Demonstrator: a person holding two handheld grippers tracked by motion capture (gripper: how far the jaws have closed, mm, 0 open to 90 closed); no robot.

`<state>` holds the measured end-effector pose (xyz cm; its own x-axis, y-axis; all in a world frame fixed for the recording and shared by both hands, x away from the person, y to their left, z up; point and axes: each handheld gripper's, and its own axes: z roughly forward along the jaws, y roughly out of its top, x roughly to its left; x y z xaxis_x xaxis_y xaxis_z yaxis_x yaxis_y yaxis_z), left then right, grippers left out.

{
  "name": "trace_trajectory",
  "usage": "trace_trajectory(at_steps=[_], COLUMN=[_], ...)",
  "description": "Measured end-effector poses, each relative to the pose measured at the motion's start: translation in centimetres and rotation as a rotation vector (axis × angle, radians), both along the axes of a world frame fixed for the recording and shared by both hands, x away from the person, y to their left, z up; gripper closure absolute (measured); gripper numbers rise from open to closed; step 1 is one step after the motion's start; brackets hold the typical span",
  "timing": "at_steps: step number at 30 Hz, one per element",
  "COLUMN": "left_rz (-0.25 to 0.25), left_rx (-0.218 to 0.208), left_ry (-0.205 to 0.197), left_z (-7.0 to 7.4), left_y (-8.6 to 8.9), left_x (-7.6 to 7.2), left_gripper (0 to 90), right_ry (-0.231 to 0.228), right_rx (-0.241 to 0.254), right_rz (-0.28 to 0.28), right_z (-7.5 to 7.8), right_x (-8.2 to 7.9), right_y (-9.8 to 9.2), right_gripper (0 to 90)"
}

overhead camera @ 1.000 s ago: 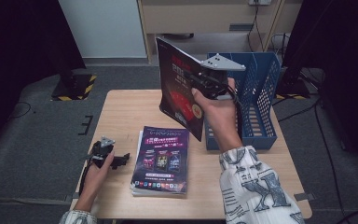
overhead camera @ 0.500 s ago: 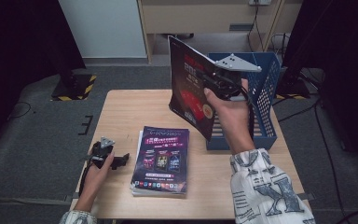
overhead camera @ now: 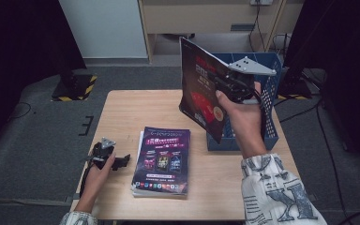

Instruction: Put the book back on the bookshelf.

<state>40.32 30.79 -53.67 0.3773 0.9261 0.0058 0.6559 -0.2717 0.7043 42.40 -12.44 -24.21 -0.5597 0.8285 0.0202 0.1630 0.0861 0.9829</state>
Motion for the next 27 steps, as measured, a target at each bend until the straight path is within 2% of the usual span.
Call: trace_trajectory(at_steps=[8,27], left_rz=[0.001,0.002], left_rx=[0.0,0.001], left_ry=[0.0,0.001], left_z=[0.0,0.0], left_y=[0.0,-0.1], left_x=[0.0,-0.1], left_gripper=[1.9,1.9], right_ry=[0.006,0.024], right_rx=[0.006,-0.012], right_rz=[-0.017,-0.064], right_z=[-0.1,0.0], right_x=[-0.3,-1.2], right_y=[-1.4,-4.6], right_gripper=[87.0,87.0])
